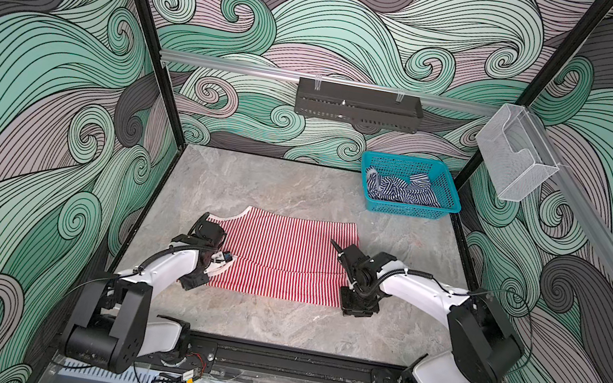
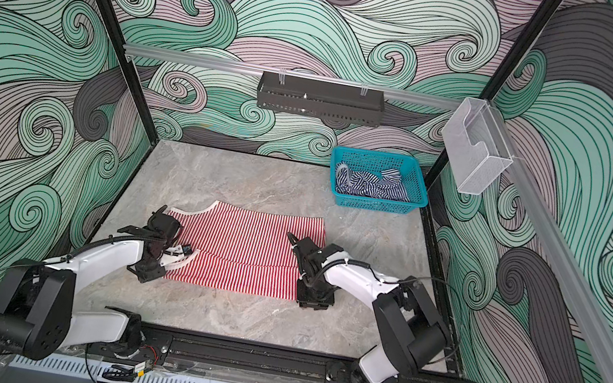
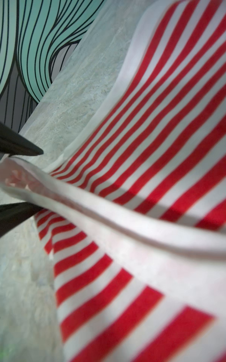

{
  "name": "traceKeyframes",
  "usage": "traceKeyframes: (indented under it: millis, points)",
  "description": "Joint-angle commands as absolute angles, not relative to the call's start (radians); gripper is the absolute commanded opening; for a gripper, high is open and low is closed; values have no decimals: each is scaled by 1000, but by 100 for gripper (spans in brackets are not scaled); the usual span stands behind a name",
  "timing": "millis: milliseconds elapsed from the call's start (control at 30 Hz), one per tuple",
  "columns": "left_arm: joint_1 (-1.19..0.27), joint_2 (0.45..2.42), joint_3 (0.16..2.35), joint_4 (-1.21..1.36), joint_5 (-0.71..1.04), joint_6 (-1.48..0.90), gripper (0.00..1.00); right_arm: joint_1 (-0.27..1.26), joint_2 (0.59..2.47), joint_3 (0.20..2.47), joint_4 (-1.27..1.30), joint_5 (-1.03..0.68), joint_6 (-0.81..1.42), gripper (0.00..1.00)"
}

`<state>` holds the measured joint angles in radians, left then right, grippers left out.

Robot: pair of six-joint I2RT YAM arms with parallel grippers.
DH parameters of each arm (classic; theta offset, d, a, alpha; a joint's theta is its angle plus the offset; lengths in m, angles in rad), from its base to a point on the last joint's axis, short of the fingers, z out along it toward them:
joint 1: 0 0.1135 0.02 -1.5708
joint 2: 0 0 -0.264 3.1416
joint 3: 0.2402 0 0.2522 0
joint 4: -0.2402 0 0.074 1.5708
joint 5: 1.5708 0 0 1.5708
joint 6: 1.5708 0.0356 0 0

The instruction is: Fold and stack the tank tops

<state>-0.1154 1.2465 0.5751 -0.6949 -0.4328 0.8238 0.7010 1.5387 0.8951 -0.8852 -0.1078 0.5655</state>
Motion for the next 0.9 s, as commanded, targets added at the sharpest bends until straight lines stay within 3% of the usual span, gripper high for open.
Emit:
traceKeyframes:
  millis: [0, 367, 600, 767, 867]
  points:
    - [-107, 1209, 647, -728, -419, 807, 44, 696, 1455, 992, -988, -51, 580, 40]
    - [-135, 1412, 965, -722, -270, 655, 45, 616, 1638, 1175, -834, -25, 561, 37]
    - [-140, 1708, 1272, -756, -216, 534, 46, 516, 1797, 1313, -756, -79, 531, 44]
    - [-143, 1890, 1486, -801, -168, 494, 47, 482, 1889, 1386, -731, -20, 536, 45]
    - [-143, 1986, 1607, -901, -59, 485, 48, 473, 1940, 1459, -735, 59, 518, 54]
